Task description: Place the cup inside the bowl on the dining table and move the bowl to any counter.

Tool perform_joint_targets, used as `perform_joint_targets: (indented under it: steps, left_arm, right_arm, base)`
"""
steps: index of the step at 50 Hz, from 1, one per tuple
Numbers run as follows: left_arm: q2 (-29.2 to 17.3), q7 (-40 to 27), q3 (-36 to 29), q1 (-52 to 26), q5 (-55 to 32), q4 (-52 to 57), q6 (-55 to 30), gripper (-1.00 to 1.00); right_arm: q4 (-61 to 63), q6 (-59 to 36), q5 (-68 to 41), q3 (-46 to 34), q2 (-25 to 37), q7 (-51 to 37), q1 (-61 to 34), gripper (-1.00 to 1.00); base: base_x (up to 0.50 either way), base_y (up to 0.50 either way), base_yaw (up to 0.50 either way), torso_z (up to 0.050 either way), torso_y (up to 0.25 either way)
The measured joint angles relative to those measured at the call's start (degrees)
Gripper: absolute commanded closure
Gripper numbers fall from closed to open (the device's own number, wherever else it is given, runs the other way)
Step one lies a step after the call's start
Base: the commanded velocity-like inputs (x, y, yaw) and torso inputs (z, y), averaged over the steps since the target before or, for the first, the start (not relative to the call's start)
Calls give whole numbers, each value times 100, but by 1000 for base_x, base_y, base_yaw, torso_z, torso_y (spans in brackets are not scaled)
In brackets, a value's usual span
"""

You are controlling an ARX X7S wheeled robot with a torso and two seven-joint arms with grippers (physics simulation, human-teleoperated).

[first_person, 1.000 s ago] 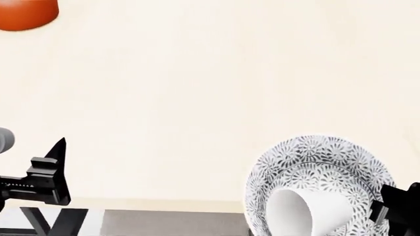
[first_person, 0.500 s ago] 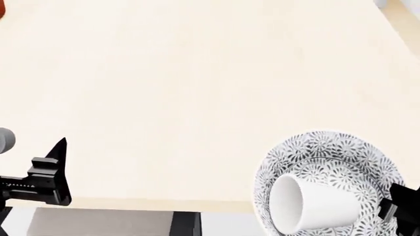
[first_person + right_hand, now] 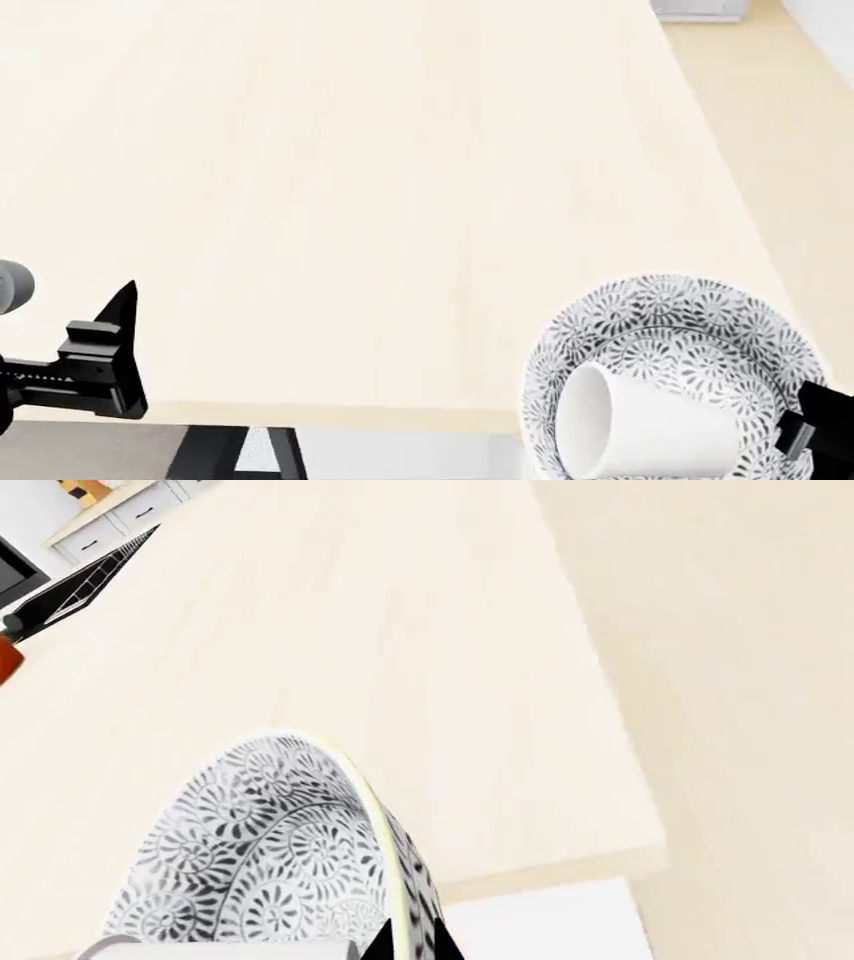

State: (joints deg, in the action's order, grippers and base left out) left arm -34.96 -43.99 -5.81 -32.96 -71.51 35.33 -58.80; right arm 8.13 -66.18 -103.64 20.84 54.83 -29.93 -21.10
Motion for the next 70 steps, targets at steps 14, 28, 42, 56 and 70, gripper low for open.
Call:
perform_joint_targets:
  steps: [14,28,42,56,70]
  left_arm:
    - [3,20,-55,-30,14,-37,19,-100]
    - [12,29,-113,-7,59,-51,57,-100]
    - [-25,72,-119,67,91,-56,120,-100]
    - [-39,57,-134,84,75,-47,144,-100]
    - [-49,41,-168,28,65,-77,143,-100]
  right_arm:
    - [-20,45,26,67,30,69,94,100]
    - [-25,84,91,137,32,168,227,100]
    - [-33,129,153,108,24,219,254,100]
    - [-22,169,185,126,18,260,338,100]
    - [-18,237,273,214,-6,348,468,100]
  base:
    - [0,-500,0,0,0]
    - [0,-500,0,0,1]
    - [0,-500,0,1,0]
    - [8,-500,0,0,1]
    - [42,-500,0,0,1]
